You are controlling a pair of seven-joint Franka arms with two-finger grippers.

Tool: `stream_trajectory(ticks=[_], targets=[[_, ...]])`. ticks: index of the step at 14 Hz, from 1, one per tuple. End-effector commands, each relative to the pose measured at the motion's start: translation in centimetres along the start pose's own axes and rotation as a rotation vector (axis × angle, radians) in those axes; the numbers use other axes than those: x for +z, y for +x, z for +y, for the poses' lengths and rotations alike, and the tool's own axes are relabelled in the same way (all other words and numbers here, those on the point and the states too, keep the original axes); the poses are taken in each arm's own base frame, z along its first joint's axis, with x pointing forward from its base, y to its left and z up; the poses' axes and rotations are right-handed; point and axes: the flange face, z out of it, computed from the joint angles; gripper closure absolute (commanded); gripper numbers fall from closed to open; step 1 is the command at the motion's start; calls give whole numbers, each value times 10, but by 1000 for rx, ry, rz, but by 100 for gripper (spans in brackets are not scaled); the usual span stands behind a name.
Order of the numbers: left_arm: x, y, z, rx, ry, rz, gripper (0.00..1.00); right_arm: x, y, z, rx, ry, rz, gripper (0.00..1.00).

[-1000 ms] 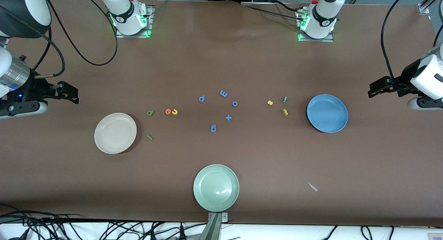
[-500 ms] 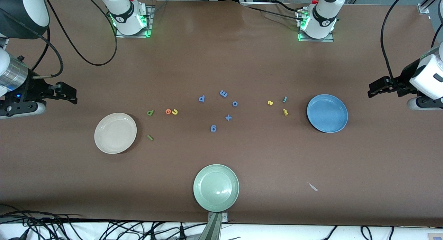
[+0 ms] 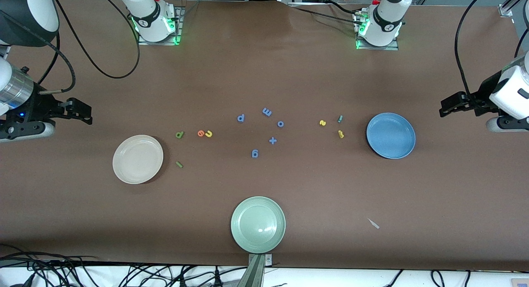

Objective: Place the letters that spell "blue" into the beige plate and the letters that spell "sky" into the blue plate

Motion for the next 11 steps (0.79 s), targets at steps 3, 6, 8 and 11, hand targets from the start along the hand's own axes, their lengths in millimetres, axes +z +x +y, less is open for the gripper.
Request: stream_trajectory(ticks=[3, 6, 8, 11], targets=[[-3, 0, -7, 12, 17, -2, 0, -2, -1, -3, -3, 7, -3, 0], [-4, 0, -7, 10, 24, 0, 0, -2, -1, -3, -3, 7, -3, 0], [-3, 0, -7, 7, 23, -1, 0, -2, -1, -3, -3, 7, -3, 0], [-3, 0, -7, 10, 24, -1, 0, -2, -1, -4, -1, 10, -3, 0]])
